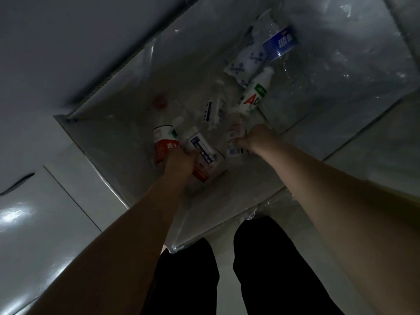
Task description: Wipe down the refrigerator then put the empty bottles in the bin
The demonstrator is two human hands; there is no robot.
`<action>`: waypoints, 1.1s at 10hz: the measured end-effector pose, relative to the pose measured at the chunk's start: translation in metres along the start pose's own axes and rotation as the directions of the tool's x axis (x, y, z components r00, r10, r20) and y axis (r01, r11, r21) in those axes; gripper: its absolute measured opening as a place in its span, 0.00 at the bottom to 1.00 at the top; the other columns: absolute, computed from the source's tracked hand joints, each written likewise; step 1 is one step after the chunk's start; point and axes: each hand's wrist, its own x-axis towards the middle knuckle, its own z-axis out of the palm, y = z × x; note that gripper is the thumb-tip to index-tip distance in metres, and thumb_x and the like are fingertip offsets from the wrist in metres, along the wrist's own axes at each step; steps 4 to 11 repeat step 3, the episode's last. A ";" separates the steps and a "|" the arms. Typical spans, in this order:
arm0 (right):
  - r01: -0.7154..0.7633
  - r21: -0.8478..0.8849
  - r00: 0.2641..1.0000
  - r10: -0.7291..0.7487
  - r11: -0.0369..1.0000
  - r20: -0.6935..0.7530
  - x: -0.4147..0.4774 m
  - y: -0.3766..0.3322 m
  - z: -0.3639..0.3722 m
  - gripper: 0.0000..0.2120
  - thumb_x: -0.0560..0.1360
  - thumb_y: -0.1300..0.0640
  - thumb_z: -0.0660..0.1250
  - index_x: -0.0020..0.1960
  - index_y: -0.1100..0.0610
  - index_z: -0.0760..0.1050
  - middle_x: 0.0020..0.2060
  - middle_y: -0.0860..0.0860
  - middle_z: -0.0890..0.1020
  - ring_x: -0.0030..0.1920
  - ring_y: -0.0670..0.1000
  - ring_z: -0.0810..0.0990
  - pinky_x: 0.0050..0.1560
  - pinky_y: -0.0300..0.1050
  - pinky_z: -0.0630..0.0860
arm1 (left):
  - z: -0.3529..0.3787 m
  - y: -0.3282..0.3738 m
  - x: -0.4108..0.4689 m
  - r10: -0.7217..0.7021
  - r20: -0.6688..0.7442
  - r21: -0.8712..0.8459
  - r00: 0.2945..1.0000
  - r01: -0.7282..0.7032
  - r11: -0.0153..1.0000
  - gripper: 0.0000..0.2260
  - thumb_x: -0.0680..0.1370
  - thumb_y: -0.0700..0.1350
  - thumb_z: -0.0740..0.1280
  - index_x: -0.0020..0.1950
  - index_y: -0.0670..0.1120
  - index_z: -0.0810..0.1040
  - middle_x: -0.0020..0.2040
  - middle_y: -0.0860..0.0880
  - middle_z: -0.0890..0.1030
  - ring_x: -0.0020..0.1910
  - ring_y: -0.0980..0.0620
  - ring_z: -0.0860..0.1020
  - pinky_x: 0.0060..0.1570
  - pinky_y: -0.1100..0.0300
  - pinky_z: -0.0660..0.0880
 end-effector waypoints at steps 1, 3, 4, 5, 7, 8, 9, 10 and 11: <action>-0.005 0.033 1.000 0.006 0.999 -0.022 -0.001 0.000 -0.003 0.14 0.74 0.51 0.69 0.37 0.54 0.66 0.31 0.49 0.67 0.37 0.50 0.72 0.26 0.38 0.60 | -0.007 0.005 -0.002 0.065 -0.006 0.051 0.998 -0.064 0.997 0.16 0.78 0.47 0.63 0.60 0.36 0.75 0.59 0.39 0.77 0.57 0.43 0.75 0.49 0.60 0.68; 0.154 0.224 0.979 -0.119 0.962 -0.163 -0.033 -0.007 -0.009 0.13 0.74 0.54 0.69 0.33 0.51 0.68 0.31 0.44 0.71 0.33 0.44 0.71 0.27 0.29 0.63 | -0.037 0.017 -0.024 0.227 -0.044 0.057 0.973 -0.224 0.973 0.15 0.76 0.52 0.65 0.58 0.45 0.77 0.51 0.47 0.81 0.45 0.51 0.78 0.34 0.63 0.72; 0.154 0.224 0.979 -0.119 0.962 -0.163 -0.033 -0.007 -0.009 0.13 0.74 0.54 0.69 0.33 0.51 0.68 0.31 0.44 0.71 0.33 0.44 0.71 0.27 0.29 0.63 | -0.037 0.017 -0.024 0.227 -0.044 0.057 0.973 -0.224 0.973 0.15 0.76 0.52 0.65 0.58 0.45 0.77 0.51 0.47 0.81 0.45 0.51 0.78 0.34 0.63 0.72; 0.154 0.224 0.979 -0.119 0.962 -0.163 -0.033 -0.007 -0.009 0.13 0.74 0.54 0.69 0.33 0.51 0.68 0.31 0.44 0.71 0.33 0.44 0.71 0.27 0.29 0.63 | -0.037 0.017 -0.024 0.227 -0.044 0.057 0.973 -0.224 0.973 0.15 0.76 0.52 0.65 0.58 0.45 0.77 0.51 0.47 0.81 0.45 0.51 0.78 0.34 0.63 0.72; 0.154 0.224 0.979 -0.119 0.962 -0.163 -0.033 -0.007 -0.009 0.13 0.74 0.54 0.69 0.33 0.51 0.68 0.31 0.44 0.71 0.33 0.44 0.71 0.27 0.29 0.63 | -0.037 0.017 -0.024 0.227 -0.044 0.057 0.973 -0.224 0.973 0.15 0.76 0.52 0.65 0.58 0.45 0.77 0.51 0.47 0.81 0.45 0.51 0.78 0.34 0.63 0.72; 0.154 0.224 0.979 -0.119 0.962 -0.163 -0.033 -0.007 -0.009 0.13 0.74 0.54 0.69 0.33 0.51 0.68 0.31 0.44 0.71 0.33 0.44 0.71 0.27 0.29 0.63 | -0.037 0.017 -0.024 0.227 -0.044 0.057 0.973 -0.224 0.973 0.15 0.76 0.52 0.65 0.58 0.45 0.77 0.51 0.47 0.81 0.45 0.51 0.78 0.34 0.63 0.72; 0.154 0.224 0.979 -0.119 0.962 -0.163 -0.033 -0.007 -0.009 0.13 0.74 0.54 0.69 0.33 0.51 0.68 0.31 0.44 0.71 0.33 0.44 0.71 0.27 0.29 0.63 | -0.037 0.017 -0.024 0.227 -0.044 0.057 0.973 -0.224 0.973 0.15 0.76 0.52 0.65 0.58 0.45 0.77 0.51 0.47 0.81 0.45 0.51 0.78 0.34 0.63 0.72; 0.154 0.224 0.979 -0.119 0.962 -0.163 -0.033 -0.007 -0.009 0.13 0.74 0.54 0.69 0.33 0.51 0.68 0.31 0.44 0.71 0.33 0.44 0.71 0.27 0.29 0.63 | -0.037 0.017 -0.024 0.227 -0.044 0.057 0.973 -0.224 0.973 0.15 0.76 0.52 0.65 0.58 0.45 0.77 0.51 0.47 0.81 0.45 0.51 0.78 0.34 0.63 0.72; 0.154 0.224 0.979 -0.119 0.962 -0.163 -0.033 -0.007 -0.009 0.13 0.74 0.54 0.69 0.33 0.51 0.68 0.31 0.44 0.71 0.33 0.44 0.71 0.27 0.29 0.63 | -0.037 0.017 -0.024 0.227 -0.044 0.057 0.973 -0.224 0.973 0.15 0.76 0.52 0.65 0.58 0.45 0.77 0.51 0.47 0.81 0.45 0.51 0.78 0.34 0.63 0.72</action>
